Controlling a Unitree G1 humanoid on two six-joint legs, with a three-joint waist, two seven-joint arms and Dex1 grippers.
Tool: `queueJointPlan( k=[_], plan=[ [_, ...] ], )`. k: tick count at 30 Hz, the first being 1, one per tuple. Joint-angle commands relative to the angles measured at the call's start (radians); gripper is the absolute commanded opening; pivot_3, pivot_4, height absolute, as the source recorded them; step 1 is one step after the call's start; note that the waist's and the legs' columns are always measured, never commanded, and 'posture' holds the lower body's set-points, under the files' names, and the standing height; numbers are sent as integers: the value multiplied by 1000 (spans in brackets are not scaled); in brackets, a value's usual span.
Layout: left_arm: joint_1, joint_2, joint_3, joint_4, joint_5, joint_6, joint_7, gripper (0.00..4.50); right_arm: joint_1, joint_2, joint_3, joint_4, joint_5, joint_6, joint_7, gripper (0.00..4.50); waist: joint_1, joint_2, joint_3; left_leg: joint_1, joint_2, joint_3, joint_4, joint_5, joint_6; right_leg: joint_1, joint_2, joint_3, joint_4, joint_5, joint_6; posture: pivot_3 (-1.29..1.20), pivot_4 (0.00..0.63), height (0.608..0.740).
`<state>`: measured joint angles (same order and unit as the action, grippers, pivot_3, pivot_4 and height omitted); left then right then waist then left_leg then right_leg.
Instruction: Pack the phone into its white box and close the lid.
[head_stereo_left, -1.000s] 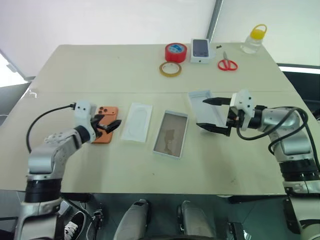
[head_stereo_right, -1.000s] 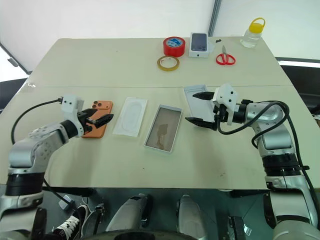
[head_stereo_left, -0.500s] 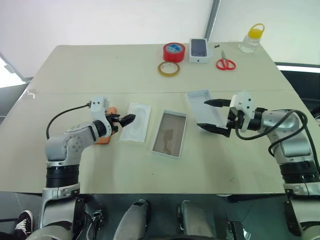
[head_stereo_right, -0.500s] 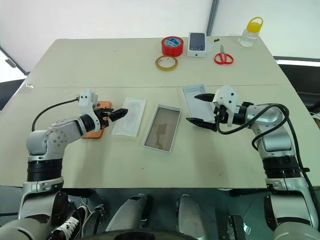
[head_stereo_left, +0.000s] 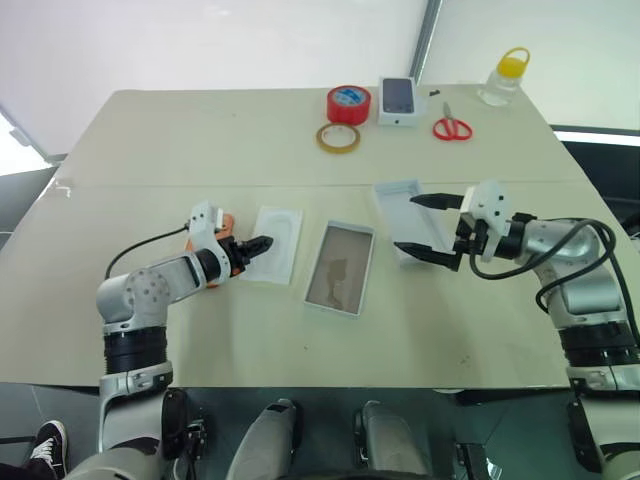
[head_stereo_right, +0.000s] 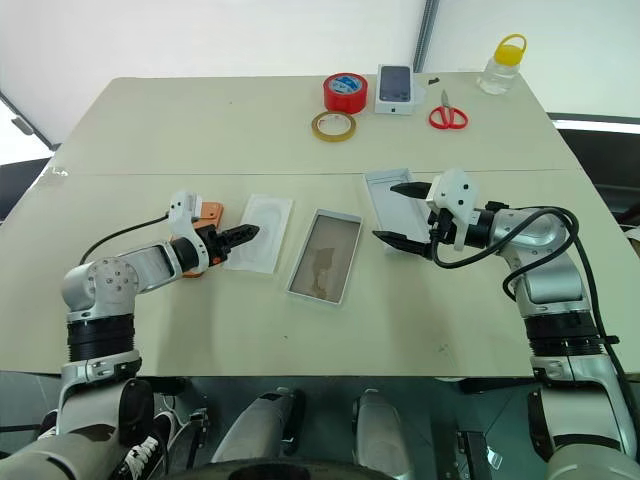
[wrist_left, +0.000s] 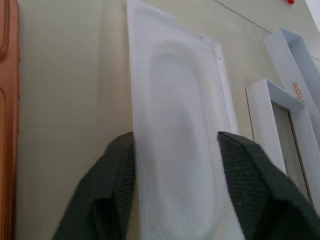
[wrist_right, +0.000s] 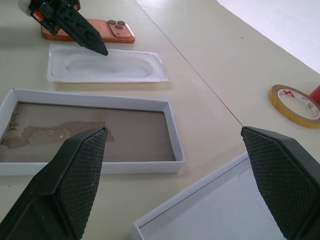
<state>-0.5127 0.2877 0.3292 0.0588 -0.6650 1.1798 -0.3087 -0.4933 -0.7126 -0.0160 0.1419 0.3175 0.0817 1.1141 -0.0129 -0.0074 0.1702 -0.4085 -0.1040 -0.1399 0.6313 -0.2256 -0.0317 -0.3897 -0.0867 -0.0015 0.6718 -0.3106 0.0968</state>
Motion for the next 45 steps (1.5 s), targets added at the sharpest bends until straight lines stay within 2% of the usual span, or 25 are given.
queueJointPlan(
  k=[1, 2, 6, 13, 18, 22, 26, 32, 35, 42, 45],
  plan=[
    [4, -8, 12, -2, -18, 21, 10, 522, -26, 2, -11, -40, 3, -11, -4, 4500, 0, 0, 0, 0, 0, 0, 0, 0, 0, 0, 0, 0, 0, 0, 0, 0, 150, 740],
    [3, -12, 24, 1, -23, 26, 14, 56, -24, 2, -9, -46, 3, -9, -4, 4500, 0, 0, 0, 0, 0, 0, 0, 0, 0, 0, 0, 0, 0, 0, 0, 0, 150, 740],
    [-4, -9, 53, 14, -20, 10, 37, 56, 24, -5, 24, -119, -1, 5, 15, 4500, -2, 0, 0, 0, 0, 0, 0, 0, 0, 0, 0, 0, 0, 0, 0, 0, 150, 740],
    [-40, -15, 110, -7, -46, -31, 68, 56, 93, 28, 71, -344, 117, 247, -12, 4500, -2, 0, 0, 0, 0, 0, 0, 0, 0, 0, 0, 0, 0, 0, 0, 0, 150, 740],
    [-68, 0, 150, -29, -86, -17, 71, 56, 107, 54, 177, -411, 91, 357, -38, 4500, 0, -2, -1, 0, 0, 0, 0, 0, 0, 0, 0, 0, 0, 0, 0, 0, 150, 740],
    [-65, 16, 139, -41, -93, -24, 61, 56, 63, 98, 272, -386, 36, 449, -88, 4500, -1, -3, -1, 0, 0, 0, 0, 0, 0, -1, 0, 0, 0, 0, 0, 0, 150, 740],
    [-48, 20, 126, -60, -96, -26, 56, 56, 20, 136, 348, -376, -18, 472, -104, 4500, -2, -3, -1, 0, 0, 0, 0, 0, 0, -1, 0, 0, 1, 0, 0, 0, 150, 740],
    [-27, 12, 127, -78, -104, -30, 62, 56, 30, 126, 409, -387, -65, 412, -56, 4500, 0, -3, -1, 0, 0, 0, 0, 0, 0, -1, 0, 0, 0, 0, 0, 0, 150, 740],
    [-26, 9, 128, -86, -112, -24, 67, 0, 27, 106, 461, -321, -169, 311, -55, 3601, -1, -3, -1, 0, 0, 0, 0, 0, 0, -1, 0, 0, 0, 0, 0, 0, 150, 740],
    [-34, 18, 126, -82, -112, -31, 73, 0, 8, 102, 505, -225, -299, 172, -45, 45, -3, -5, -2, 0, 0, 0, 0, 0, 0, -2, 0, 1, 1, 0, 0, 0, 150, 740],
    [-39, 16, 128, -74, -115, -34, 75, 0, -13, 154, 457, -223, -251, 204, -56, 45, -3, -5, -2, 0, 0, 0, 0, 0, 0, -1, 0, 1, 1, 0, 0, 0, 150, 740]
  ],
)
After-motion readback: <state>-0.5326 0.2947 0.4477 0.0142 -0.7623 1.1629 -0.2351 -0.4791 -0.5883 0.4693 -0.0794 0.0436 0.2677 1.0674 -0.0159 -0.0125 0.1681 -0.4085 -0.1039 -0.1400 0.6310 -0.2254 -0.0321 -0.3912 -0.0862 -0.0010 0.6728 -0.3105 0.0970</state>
